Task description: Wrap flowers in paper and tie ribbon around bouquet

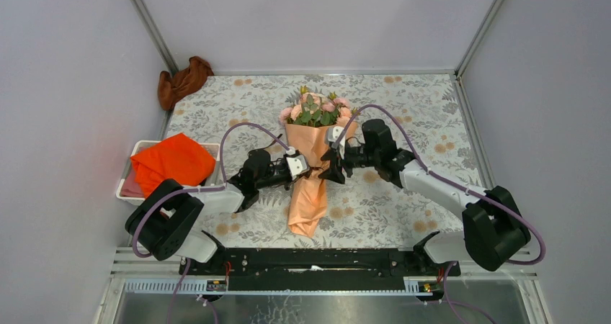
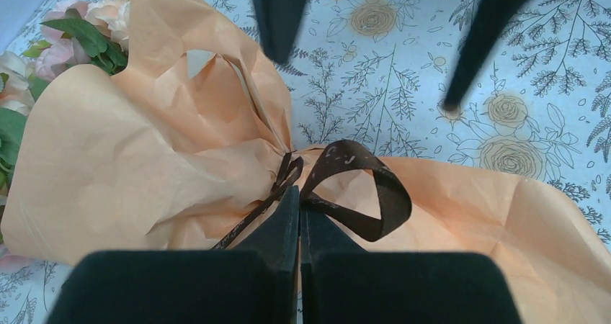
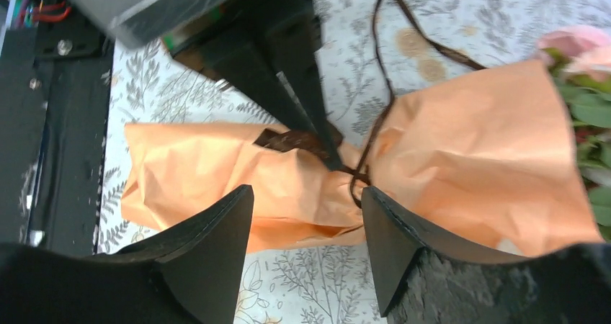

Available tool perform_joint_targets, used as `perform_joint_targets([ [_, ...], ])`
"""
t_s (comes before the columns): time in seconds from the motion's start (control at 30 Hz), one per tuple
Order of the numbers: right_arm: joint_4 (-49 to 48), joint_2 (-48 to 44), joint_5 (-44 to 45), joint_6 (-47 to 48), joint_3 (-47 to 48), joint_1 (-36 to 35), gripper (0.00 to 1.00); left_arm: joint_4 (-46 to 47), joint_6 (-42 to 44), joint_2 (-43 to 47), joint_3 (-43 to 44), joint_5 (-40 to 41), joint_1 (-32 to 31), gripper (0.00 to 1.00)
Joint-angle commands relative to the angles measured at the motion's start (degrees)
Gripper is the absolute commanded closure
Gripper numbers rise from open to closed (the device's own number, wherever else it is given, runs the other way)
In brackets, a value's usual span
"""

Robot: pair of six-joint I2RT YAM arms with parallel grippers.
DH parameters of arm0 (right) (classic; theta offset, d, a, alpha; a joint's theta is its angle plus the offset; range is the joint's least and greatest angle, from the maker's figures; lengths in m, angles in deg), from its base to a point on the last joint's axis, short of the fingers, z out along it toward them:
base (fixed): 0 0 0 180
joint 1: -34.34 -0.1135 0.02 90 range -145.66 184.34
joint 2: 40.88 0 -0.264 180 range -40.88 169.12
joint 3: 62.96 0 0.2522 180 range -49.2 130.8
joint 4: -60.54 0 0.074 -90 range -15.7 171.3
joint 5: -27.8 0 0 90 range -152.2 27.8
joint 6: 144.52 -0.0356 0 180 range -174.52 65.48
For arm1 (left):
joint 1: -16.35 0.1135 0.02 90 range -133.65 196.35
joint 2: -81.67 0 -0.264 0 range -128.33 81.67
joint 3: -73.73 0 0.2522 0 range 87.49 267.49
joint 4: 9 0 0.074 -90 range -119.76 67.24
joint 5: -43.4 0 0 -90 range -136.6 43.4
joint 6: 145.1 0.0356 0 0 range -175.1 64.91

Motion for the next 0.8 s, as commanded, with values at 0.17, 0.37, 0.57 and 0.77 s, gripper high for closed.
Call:
perform_joint_targets([
  [0.17, -14.7, 2.8, -4.4, 8.2, -3.4, -4.3, 0.33, 1.8, 1.8, 0.9, 0.3, 0.5, -0.5, 1.00],
  [0.37, -14.7, 5.7, -4.4, 7.9, -1.5, -5.5, 0.36, 1.3, 2.4, 0.6, 1.0, 0.3, -0.5, 1.00],
  [0.57, -14.0, 5.8, -5.7, 7.5, -1.8, -5.6, 0.46, 0.8, 2.6, 0.4, 1.2, 0.3, -0.5, 1.00],
  [0.77, -17.0, 6.1, -5.7, 4.2, -2.0, -5.8, 0.67, 0.6, 2.6, 0.1, 1.4, -0.4, -0.5, 1.00],
])
